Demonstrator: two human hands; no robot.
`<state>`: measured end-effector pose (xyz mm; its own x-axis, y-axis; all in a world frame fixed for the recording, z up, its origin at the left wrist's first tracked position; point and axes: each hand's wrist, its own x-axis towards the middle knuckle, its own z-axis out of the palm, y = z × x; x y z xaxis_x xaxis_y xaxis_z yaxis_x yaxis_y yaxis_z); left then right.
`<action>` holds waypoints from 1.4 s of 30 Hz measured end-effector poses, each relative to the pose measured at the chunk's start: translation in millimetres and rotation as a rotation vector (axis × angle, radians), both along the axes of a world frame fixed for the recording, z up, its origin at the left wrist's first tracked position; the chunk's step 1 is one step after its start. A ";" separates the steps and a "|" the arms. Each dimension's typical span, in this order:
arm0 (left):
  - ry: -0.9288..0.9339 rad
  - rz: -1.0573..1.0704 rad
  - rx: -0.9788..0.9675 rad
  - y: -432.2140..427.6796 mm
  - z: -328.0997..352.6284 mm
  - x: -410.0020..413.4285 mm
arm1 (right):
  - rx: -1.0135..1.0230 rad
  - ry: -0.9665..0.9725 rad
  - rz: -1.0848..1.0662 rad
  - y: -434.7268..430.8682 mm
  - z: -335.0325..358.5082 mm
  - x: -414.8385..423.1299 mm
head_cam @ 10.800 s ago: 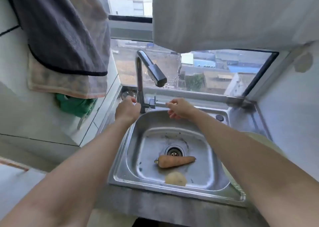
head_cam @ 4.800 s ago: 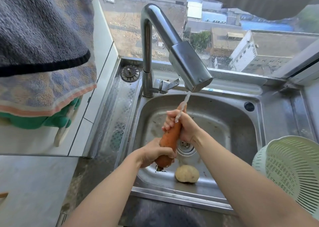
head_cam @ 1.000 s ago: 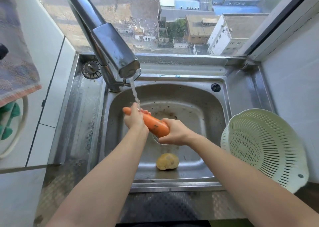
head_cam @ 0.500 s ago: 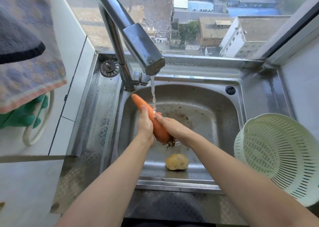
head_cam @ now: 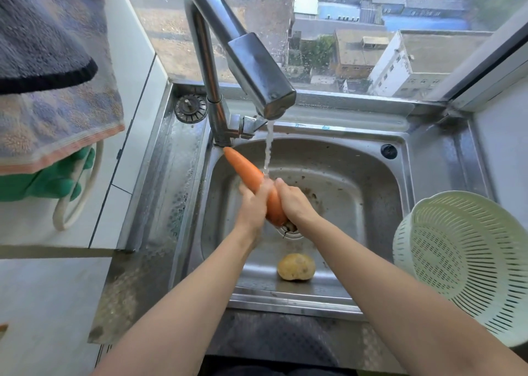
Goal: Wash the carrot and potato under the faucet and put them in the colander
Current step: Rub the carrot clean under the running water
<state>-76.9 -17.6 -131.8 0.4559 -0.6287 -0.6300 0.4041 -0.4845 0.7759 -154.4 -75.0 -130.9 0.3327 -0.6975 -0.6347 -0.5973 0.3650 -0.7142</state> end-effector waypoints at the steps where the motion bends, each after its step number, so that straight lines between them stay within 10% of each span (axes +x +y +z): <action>1: -0.017 -0.063 -0.030 2.4 -3.1 -2.0 | -0.001 0.011 -0.008 -1.0 2.1 -1.6; 6: 0.100 0.211 0.078 -12.4 -2.8 6.2 | 0.072 -0.121 0.086 11.7 3.9 3.7; 19: 0.059 -0.034 -0.033 -4.4 -2.4 -3.2 | 0.100 -0.033 -0.114 2.8 2.9 3.9; 33: 0.193 0.337 0.089 -22.5 -13.5 20.7 | 0.001 -0.081 0.391 7.5 1.4 -17.2; 38: 0.102 0.364 0.084 -27.3 -8.4 -0.3 | -0.480 0.264 0.552 -0.2 -1.5 -21.5; 42: 0.217 0.419 0.115 -24.4 -7.1 -1.5 | -0.209 0.119 0.561 -6.4 4.3 -28.0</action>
